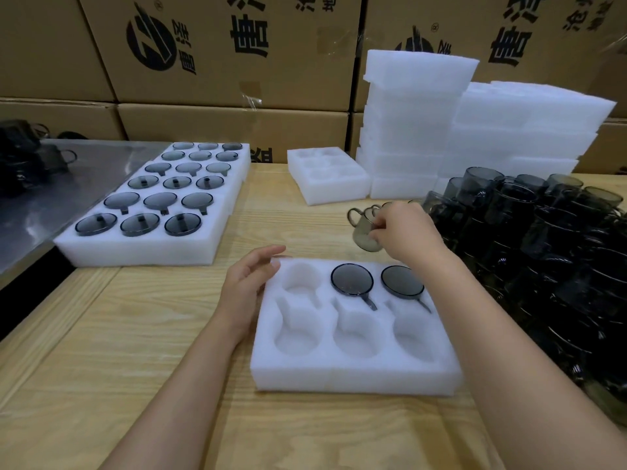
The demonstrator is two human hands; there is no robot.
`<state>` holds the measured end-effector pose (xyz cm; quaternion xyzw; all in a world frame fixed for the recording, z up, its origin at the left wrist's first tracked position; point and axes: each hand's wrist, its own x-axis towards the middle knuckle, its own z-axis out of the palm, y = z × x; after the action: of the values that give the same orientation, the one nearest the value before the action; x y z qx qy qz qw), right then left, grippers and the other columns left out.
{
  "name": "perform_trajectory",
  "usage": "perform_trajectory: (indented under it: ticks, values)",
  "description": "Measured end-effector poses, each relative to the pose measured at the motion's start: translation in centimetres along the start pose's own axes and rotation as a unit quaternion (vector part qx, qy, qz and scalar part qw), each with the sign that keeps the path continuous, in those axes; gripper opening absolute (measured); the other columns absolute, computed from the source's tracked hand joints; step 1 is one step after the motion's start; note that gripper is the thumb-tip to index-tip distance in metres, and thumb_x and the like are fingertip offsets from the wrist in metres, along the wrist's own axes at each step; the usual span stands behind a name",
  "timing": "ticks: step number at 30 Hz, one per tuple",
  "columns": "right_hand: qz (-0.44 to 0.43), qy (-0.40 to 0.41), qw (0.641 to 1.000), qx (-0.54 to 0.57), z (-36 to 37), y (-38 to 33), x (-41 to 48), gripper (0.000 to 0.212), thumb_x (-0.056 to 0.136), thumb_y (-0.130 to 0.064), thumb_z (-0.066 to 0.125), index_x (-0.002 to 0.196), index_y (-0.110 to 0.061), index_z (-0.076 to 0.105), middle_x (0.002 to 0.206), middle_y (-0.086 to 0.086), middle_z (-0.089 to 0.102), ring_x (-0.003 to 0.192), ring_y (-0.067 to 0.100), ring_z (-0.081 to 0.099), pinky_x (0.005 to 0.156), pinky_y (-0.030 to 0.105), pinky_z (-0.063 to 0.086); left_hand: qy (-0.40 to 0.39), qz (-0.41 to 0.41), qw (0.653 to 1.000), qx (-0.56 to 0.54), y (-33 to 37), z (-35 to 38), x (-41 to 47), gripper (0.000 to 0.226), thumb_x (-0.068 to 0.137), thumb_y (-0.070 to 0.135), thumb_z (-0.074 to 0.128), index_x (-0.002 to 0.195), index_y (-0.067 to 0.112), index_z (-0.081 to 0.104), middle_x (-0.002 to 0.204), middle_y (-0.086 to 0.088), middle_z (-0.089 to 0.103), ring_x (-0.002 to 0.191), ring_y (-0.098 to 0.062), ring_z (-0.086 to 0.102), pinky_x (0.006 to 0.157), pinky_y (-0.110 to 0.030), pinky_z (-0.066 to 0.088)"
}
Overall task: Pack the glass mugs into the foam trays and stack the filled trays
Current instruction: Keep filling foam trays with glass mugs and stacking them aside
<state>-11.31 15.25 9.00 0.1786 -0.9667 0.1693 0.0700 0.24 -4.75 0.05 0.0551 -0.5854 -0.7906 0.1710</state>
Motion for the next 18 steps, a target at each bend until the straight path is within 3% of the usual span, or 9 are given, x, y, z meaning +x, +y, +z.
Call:
perform_trajectory:
  ticks: [4, 6, 8, 9, 12, 15, 18]
  values:
    - [-0.109, -0.014, 0.986, 0.129, -2.0, -2.3, -2.9, 0.007, 0.084, -0.016, 0.064, 0.078, -0.016, 0.067, 0.069, -0.006, 0.060, 0.069, 0.010, 0.052, 0.055, 0.018, 0.036, 0.018, 0.014, 1.000, -0.008, 0.2, 0.3, -0.1, 0.025, 0.091, 0.011, 0.052, 0.111, 0.013, 0.065, 0.106, -0.008, 0.070, 0.096, -0.024, 0.063, 0.084, -0.039, 0.051]
    - [-0.145, -0.048, 0.975, 0.160, -2.3, -3.4, -4.2, 0.007, 0.084, -0.017, 0.065, 0.079, -0.021, 0.067, 0.075, -0.010, 0.064, 0.074, 0.004, 0.056, 0.063, 0.014, 0.041, 0.029, 0.055, 0.998, 0.017, 0.4, 0.6, -0.3, 0.027, 0.090, 0.018, 0.054, 0.114, 0.017, 0.064, 0.112, -0.002, 0.069, 0.104, -0.016, 0.061, 0.085, -0.029, 0.050]
    - [-0.166, -0.079, 0.965, 0.184, -2.1, -4.3, -5.0, 0.006, 0.083, -0.016, 0.065, 0.081, -0.022, 0.069, 0.080, -0.009, 0.068, 0.079, 0.006, 0.060, 0.071, 0.020, 0.046, 0.029, 0.117, 0.991, 0.064, 0.9, 0.7, -0.5, 0.027, 0.090, 0.020, 0.058, 0.117, 0.020, 0.062, 0.117, 0.004, 0.066, 0.110, -0.006, 0.059, 0.086, -0.015, 0.045]
    - [-0.174, -0.086, 0.963, 0.189, -1.9, -4.6, -5.3, 0.007, 0.083, -0.016, 0.065, 0.082, -0.021, 0.069, 0.080, -0.009, 0.068, 0.080, 0.007, 0.060, 0.072, 0.022, 0.046, 0.020, 0.141, 0.987, 0.080, 1.1, 0.7, -0.6, 0.031, 0.086, 0.021, 0.062, 0.117, 0.020, 0.061, 0.117, 0.002, 0.065, 0.112, -0.006, 0.058, 0.089, -0.016, 0.045]
    - [-0.195, -0.094, 0.961, 0.170, -1.2, -5.2, -5.5, 0.008, 0.085, -0.014, 0.063, 0.084, -0.021, 0.068, 0.082, -0.005, 0.067, 0.079, 0.011, 0.057, 0.072, 0.024, 0.044, -0.020, 0.188, 0.973, 0.129, 1.4, 1.0, -0.9, 0.044, 0.070, 0.029, 0.070, 0.111, 0.018, 0.061, 0.108, -0.008, 0.065, 0.108, -0.018, 0.060, 0.098, -0.031, 0.046]
    - [-0.201, -0.076, 0.965, 0.151, -0.6, -5.4, -5.2, 0.009, 0.086, -0.014, 0.062, 0.087, -0.022, 0.066, 0.091, -0.005, 0.059, 0.079, 0.009, 0.051, 0.070, 0.023, 0.038, 0.003, 0.192, 0.971, 0.146, 1.5, 1.3, -0.9, 0.039, 0.061, 0.025, 0.079, 0.097, 0.016, 0.064, 0.089, 0.005, 0.067, 0.091, -0.012, 0.063, 0.089, -0.030, 0.048]
    - [-0.169, -0.061, 0.958, 0.223, -0.2, -5.7, -4.9, 0.018, 0.086, -0.019, 0.063, 0.104, -0.024, 0.062, 0.111, -0.008, 0.046, 0.088, 0.009, 0.056, 0.077, 0.020, 0.043, 0.054, 0.194, 0.970, 0.136, 1.7, 1.2, -0.7, 0.028, 0.062, 0.014, 0.078, 0.080, 0.016, 0.056, 0.079, 0.015, 0.067, 0.086, -0.008, 0.065, 0.084, -0.030, 0.049]
